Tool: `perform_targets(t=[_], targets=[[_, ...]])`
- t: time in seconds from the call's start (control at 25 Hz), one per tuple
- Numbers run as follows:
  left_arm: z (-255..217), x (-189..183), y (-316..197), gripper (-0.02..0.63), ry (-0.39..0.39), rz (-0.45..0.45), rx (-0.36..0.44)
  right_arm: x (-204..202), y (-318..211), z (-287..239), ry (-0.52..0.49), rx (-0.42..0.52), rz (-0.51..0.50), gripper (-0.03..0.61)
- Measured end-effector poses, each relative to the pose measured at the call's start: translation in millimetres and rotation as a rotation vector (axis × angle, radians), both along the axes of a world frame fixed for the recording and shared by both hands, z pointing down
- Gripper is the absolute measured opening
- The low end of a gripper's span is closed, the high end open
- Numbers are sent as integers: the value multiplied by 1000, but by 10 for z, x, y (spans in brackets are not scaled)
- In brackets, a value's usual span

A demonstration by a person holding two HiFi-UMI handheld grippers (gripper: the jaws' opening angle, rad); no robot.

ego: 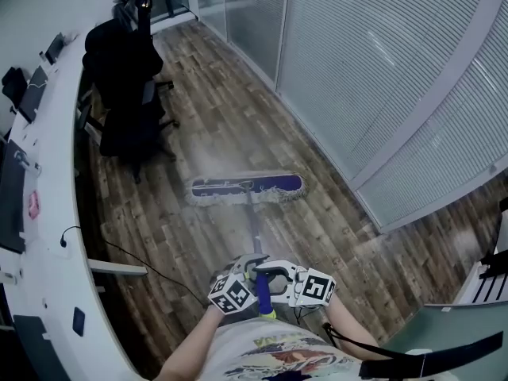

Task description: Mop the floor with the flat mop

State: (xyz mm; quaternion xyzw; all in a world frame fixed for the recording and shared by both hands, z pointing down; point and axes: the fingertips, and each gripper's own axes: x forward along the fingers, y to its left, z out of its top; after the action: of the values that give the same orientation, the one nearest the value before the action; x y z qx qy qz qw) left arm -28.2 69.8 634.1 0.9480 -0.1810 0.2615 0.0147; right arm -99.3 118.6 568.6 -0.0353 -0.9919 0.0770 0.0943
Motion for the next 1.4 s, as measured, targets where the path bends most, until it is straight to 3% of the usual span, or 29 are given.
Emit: perform_targets(t=[0.44, 0.8, 1.4], targets=[[-51, -698, -1459, 190, -29, 28, 6, -713, -1472, -86, -30, -28, 28, 267], [-58, -901, -2560, 190, -43, 9, 8, -909, -2554, -104, -45, -29, -7, 267], [-114, -939, -5405, 190, -51, -85, -10, -888, -5344, -171, -51, -44, -94, 267]])
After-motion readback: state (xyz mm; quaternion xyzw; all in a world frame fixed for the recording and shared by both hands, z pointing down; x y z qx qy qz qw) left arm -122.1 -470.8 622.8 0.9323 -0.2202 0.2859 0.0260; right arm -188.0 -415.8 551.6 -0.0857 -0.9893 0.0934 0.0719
